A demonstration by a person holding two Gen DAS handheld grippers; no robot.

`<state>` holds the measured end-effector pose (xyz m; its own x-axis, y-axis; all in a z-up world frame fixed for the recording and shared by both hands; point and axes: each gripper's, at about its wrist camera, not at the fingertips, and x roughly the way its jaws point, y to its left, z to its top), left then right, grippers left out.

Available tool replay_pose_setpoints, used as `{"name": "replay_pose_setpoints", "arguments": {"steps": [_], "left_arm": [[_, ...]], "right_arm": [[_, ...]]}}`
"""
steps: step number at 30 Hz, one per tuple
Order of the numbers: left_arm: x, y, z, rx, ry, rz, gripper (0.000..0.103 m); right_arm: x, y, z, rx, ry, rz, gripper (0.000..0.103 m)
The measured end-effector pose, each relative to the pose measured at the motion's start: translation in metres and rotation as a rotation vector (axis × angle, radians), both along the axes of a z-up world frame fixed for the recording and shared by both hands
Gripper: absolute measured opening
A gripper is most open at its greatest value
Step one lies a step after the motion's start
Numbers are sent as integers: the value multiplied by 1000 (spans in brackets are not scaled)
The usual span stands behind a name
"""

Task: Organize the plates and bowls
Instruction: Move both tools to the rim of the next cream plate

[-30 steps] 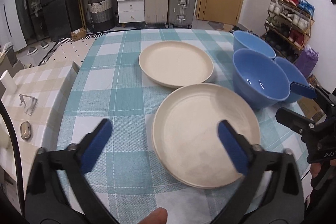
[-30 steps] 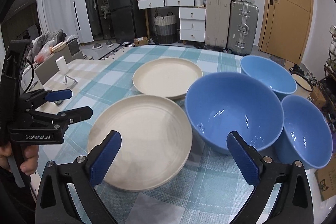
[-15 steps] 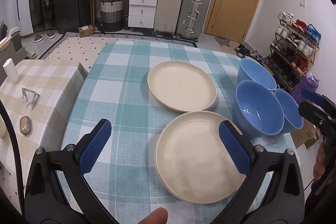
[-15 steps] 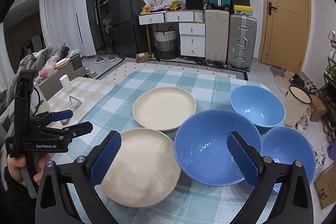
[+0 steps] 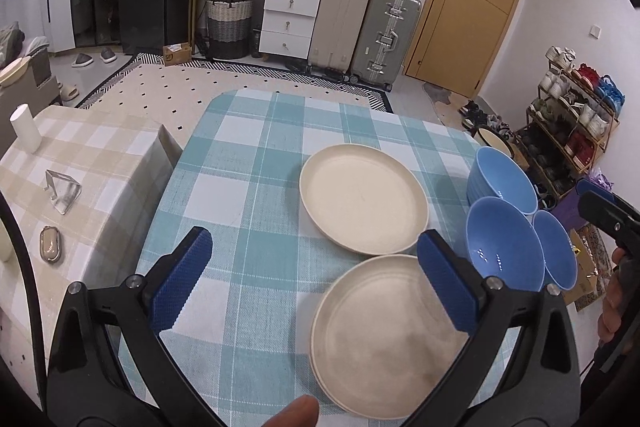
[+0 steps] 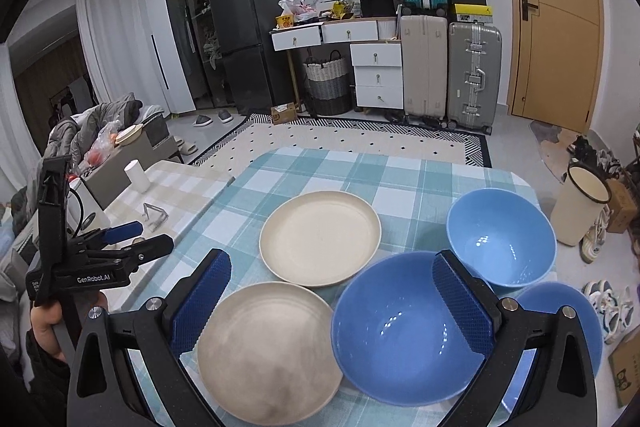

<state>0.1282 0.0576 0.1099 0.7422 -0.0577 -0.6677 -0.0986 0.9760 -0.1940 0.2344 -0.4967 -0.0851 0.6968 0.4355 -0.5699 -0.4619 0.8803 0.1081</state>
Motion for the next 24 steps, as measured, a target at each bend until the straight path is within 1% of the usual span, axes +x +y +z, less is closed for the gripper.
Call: {"name": "replay_pose_setpoints", "arguments": {"steps": [6, 10, 16, 24], "left_arm": [[22, 8, 1, 1, 12, 7, 102], [37, 13, -3, 3, 21, 12, 102], [61, 17, -12, -3, 42, 9, 102], [93, 18, -29, -9, 65, -5, 102]], "right_arm": [[31, 6, 2, -3, 31, 6, 102], [53, 15, 0, -26, 43, 10, 102], [85, 25, -12, -29, 97, 12, 102], [119, 35, -31, -65, 141, 2, 102]]}}
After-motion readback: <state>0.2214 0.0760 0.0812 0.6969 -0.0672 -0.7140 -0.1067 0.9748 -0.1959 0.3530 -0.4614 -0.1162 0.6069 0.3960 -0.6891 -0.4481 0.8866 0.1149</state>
